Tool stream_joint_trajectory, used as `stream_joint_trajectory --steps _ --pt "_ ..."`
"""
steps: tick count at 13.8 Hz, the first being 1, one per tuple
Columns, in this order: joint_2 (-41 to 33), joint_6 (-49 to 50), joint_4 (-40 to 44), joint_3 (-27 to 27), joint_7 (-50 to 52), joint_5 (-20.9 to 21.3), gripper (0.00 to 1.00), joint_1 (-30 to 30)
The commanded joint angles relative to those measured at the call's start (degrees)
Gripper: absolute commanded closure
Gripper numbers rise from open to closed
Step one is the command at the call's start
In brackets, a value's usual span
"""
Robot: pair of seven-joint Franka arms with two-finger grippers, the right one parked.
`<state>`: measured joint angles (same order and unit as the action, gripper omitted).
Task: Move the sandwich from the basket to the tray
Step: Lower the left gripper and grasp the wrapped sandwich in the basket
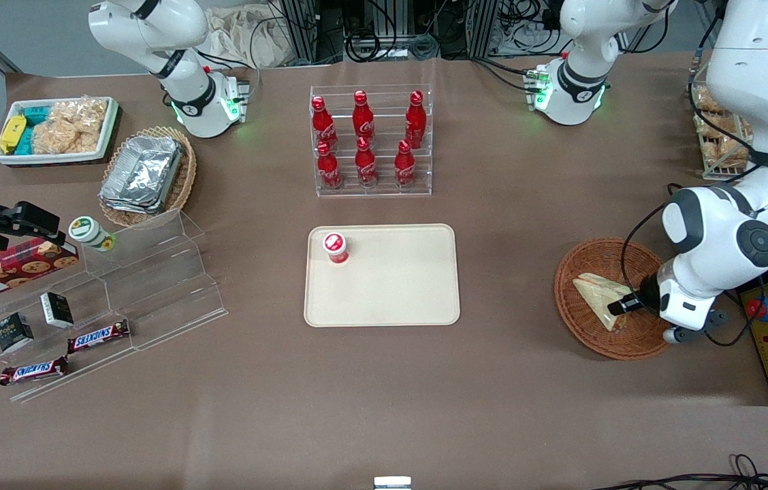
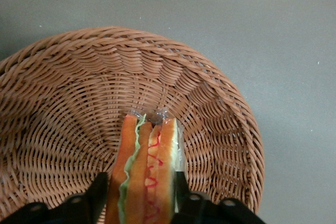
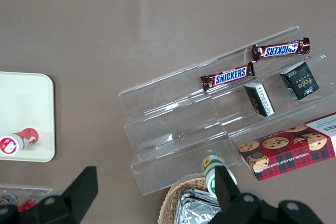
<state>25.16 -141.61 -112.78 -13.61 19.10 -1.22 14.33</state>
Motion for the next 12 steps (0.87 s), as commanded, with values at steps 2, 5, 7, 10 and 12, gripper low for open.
stream_joint_trajectory --steps 2,5,7,10,12 --pt "-1.6 0.2 -0.3 0.0 -1.8 0.0 0.78 -0.1" --pt "-4.8 6.3 2.2 -0.3 -5.3 0.0 0.84 -0.2" --pt "-6.8 15.3 6.6 -1.1 -5.6 0.0 0.85 -0.3" --pt "-8.2 34.2 18.8 -2.6 -5.7 0.0 0.86 -0.2" --pt "-7.9 48.0 29.3 -3.4 -5.9 -0.1 0.86 -0.3"
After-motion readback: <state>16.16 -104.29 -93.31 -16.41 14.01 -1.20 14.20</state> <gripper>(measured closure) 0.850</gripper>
